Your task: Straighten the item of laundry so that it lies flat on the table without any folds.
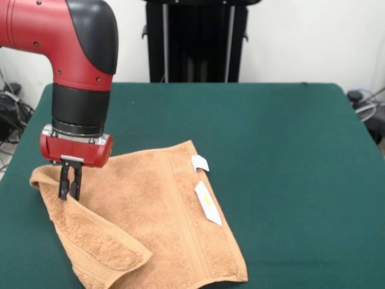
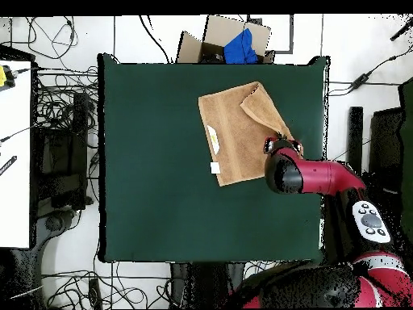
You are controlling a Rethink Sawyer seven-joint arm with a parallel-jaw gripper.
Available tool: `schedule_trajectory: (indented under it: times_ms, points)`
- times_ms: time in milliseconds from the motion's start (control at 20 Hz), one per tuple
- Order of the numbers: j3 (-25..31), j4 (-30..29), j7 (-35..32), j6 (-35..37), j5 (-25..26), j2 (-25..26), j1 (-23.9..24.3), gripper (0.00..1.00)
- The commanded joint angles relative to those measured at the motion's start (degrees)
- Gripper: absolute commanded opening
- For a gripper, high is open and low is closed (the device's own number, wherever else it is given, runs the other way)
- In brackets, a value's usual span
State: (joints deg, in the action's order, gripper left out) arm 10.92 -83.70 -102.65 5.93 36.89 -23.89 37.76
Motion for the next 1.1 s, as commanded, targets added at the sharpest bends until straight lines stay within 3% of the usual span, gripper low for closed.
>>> schedule_trajectory:
  times_ms: [50,350,1100]
  points:
    - [-1.39,0.86,-3.44,3.77,-0.02,2.14,-1.13,0.00]
    - [-0.48,-1.41,-3.31,3.82,-0.35,0.22,-0.20,0.00]
    - [2.40,-14.41,-5.08,8.52,-6.77,-13.65,-0.53,0.00]
